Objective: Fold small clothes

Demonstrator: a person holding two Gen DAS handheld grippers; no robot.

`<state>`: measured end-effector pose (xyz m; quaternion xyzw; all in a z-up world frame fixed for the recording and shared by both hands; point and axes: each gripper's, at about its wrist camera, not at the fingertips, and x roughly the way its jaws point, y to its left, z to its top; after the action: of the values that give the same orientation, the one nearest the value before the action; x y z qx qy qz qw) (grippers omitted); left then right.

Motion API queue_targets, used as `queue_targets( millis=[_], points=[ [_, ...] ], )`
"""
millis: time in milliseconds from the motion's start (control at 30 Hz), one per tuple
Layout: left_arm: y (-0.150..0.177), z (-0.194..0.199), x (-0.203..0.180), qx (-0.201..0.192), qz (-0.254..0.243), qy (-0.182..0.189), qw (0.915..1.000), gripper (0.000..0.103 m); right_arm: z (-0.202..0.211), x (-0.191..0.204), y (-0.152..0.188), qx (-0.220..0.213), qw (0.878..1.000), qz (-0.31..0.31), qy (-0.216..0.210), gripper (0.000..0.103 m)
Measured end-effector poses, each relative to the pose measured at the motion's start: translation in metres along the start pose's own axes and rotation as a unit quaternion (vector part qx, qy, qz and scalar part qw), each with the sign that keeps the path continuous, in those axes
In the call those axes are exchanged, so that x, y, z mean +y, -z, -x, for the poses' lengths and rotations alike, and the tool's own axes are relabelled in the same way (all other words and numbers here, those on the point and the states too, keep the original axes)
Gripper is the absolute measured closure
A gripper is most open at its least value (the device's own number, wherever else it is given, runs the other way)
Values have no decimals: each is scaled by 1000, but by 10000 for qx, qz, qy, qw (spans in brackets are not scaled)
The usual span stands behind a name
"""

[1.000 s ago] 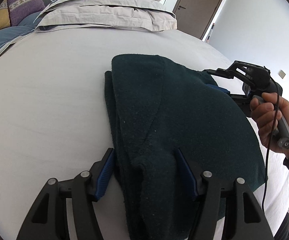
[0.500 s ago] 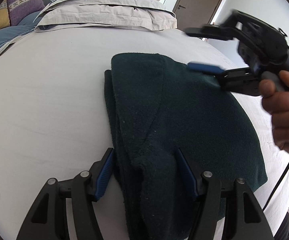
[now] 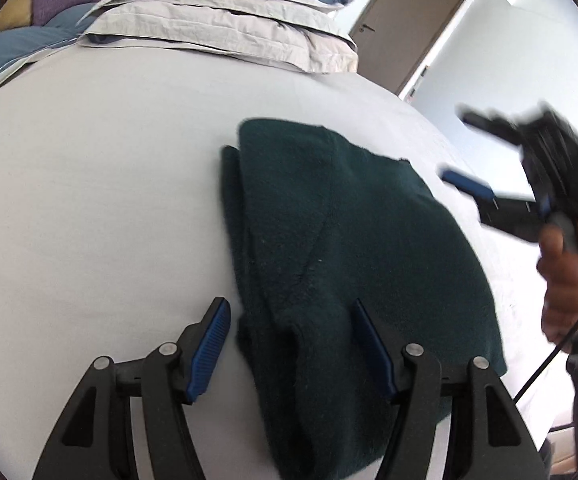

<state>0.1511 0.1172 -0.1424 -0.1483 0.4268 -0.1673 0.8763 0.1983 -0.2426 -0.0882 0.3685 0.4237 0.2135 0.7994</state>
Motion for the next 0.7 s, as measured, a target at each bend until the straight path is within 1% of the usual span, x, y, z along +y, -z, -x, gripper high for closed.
queue_targets(
  millis=[67, 133, 200, 300, 367, 433, 467, 567, 633, 700],
  points=[
    [-3, 15, 9, -140, 219, 101, 9996, 35, 26, -9, 11, -156, 9996, 39, 224, 31],
    [-9, 24, 22, -158, 504, 268, 9982, 31, 47, -25, 22, -234, 9991, -61, 336, 25],
    [-17, 22, 31, -4, 710, 431, 9965, 31, 63, -51, 32, -168, 9988, -290, 353, 25],
    [-28, 6, 43, 340, 1011, 785, 9912, 31, 68, -82, 43, 17, 9972, -625, 399, 25],
    [-34, -9, 46, 596, 1261, 1008, 9851, 31, 67, -102, 50, 122, 9958, -867, 252, 25],
    [-37, -25, 45, 890, 1400, 1253, 9781, 31, 61, -116, 54, 213, 9938, -1092, 63, 25],
    [-38, -31, 45, 975, 1473, 1339, 9751, 30, 56, -121, 56, 273, 9926, -1185, -44, 25],
    [-44, -42, 50, 1092, 1733, 1554, 9664, 29, 44, -128, 60, 411, 9920, -1189, -110, 25],
    [-48, -40, 59, 1058, 1963, 1651, 9607, 30, 41, -127, 61, 491, 9920, -1148, -185, 25],
    [-49, -36, 64, 1002, 2037, 1683, 9592, 30, 39, -128, 61, 543, 9913, -1168, -253, 27]
  ],
)
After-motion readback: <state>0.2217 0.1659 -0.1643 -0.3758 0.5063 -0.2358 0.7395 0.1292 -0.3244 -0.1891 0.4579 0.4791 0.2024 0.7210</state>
